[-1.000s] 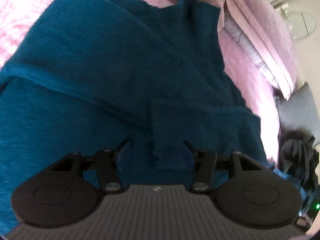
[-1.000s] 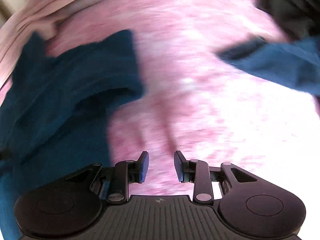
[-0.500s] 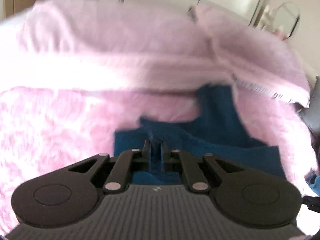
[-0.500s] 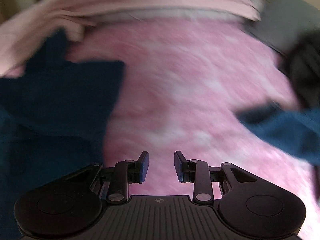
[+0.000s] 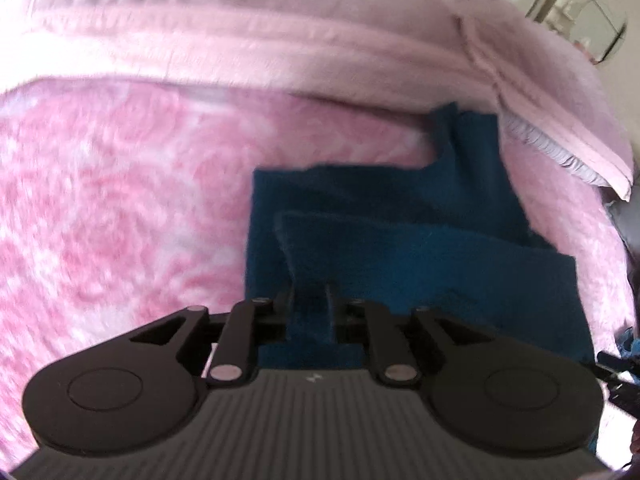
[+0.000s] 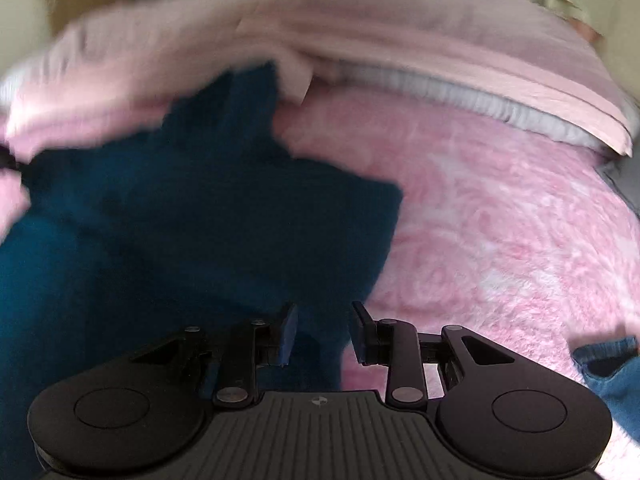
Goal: Fold clothes
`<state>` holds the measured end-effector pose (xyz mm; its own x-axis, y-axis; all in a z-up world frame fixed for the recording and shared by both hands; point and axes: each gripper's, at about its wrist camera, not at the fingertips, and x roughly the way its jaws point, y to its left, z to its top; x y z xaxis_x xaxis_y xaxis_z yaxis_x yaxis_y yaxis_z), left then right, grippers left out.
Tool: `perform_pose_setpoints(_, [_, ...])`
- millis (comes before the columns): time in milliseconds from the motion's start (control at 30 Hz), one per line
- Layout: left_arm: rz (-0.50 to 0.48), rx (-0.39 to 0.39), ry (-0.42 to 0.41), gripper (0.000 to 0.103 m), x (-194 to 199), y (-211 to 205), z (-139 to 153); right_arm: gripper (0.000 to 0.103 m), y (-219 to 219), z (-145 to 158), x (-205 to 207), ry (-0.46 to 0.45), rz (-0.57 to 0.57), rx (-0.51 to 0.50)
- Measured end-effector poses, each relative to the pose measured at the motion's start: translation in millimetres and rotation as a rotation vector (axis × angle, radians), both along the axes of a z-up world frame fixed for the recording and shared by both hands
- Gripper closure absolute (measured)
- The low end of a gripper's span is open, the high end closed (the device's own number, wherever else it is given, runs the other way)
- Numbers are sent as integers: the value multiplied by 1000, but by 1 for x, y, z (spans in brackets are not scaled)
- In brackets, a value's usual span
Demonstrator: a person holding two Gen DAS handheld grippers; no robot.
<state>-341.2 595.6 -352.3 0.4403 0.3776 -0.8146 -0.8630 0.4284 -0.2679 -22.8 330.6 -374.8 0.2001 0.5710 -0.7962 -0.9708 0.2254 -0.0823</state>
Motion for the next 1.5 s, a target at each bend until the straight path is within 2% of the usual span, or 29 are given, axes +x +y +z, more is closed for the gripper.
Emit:
perform_pose_setpoints(33, [9, -15, -1, 89, -1, 3, -7, 71, 5, -10, -3, -39, 14, -43])
perform_pose_setpoints(100, [27, -52, -13, 89, -3, 10, -16, 71, 10, -20, -2, -87, 11, -59])
perform_pose_setpoints(133, [35, -55, -36, 97, -5, 13, -15, 72, 10, -21, 3, -72, -8, -46])
perform_pose_setpoints(167, [43, -56, -61, 99, -7, 15, -14, 75, 7, -17, 10, -45, -29, -25])
perform_pose_setpoints(200, [49, -52, -93, 99, -10, 16, -9, 84, 3, -13, 16, -22, -50, 1])
perform_pose_setpoints(267, [62, -44, -160, 99, -17, 18, 1, 90, -4, -5, 27, 22, -91, 50])
perform_pose_setpoints(333, [39, -18, -147, 98, -18, 17, 4, 90, -12, -5, 34, 37, -127, 61])
perform_pose_setpoints(433, [-5, -39, 47, 92, -3, 15, -20, 90, -12, -20, 36, 81, -129, -35])
perform_pose_setpoints(533, [-25, 62, 130, 81, 6, 8, -5, 90, -12, -17, 32, 66, -98, -73])
perform_pose_setpoints(600, [-37, 131, 183, 85, 12, 4, 5, 90, -15, -6, 33, 64, -96, -64])
perform_pose_setpoints(667, [-30, 163, 174, 85, 12, -1, 19, 90, -19, 10, 38, 80, -118, -22])
perform_pose_setpoints(767, [-111, 199, 121, 85, 26, -9, 32, 90, -14, 27, 49, 134, -145, 73])
perform_pose_setpoints(867, [-238, 233, 127, 85, 58, -13, 24, 90, 10, 26, 56, 168, -135, 131])
perform_pose_setpoints(967, [-280, 247, 166, 83, 77, -4, -4, 90, 38, 8, 62, 180, -120, 159])
perform_pose_setpoints(1067, [-214, 230, 187, 83, 70, 13, -29, 90, 63, -29, 75, 189, -135, 94])
perform_pose_setpoints(1167, [-134, 205, 169, 88, 60, 14, -12, 90, 55, -19, 83, 230, -184, 105])
perform_pose_setpoints(1233, [-151, 218, 140, 88, 52, 4, 0, 90, 44, 1, 75, 223, -179, 136])
perform_pose_setpoints(1300, [-191, 180, 126, 86, 47, -4, -2, 90, 32, 17, 64, 247, -142, 171])
perform_pose_setpoints(1333, [-214, 160, 156, 85, 46, -9, -9, 90, 29, 17, 58, 266, -122, 158])
perform_pose_setpoints(1400, [-247, 191, 201, 84, 44, -19, -22, 90, 30, 1, 49, 278, -90, 64])
perform_pose_setpoints(1433, [-243, 179, 201, 84, 45, -17, -20, 90, 31, -10, 46, 268, -78, 3])
perform_pose_setpoints(1500, [-218, 146, 172, 85, 45, -7, -9, 90, 33, -6, 47, 259, -56, 9])
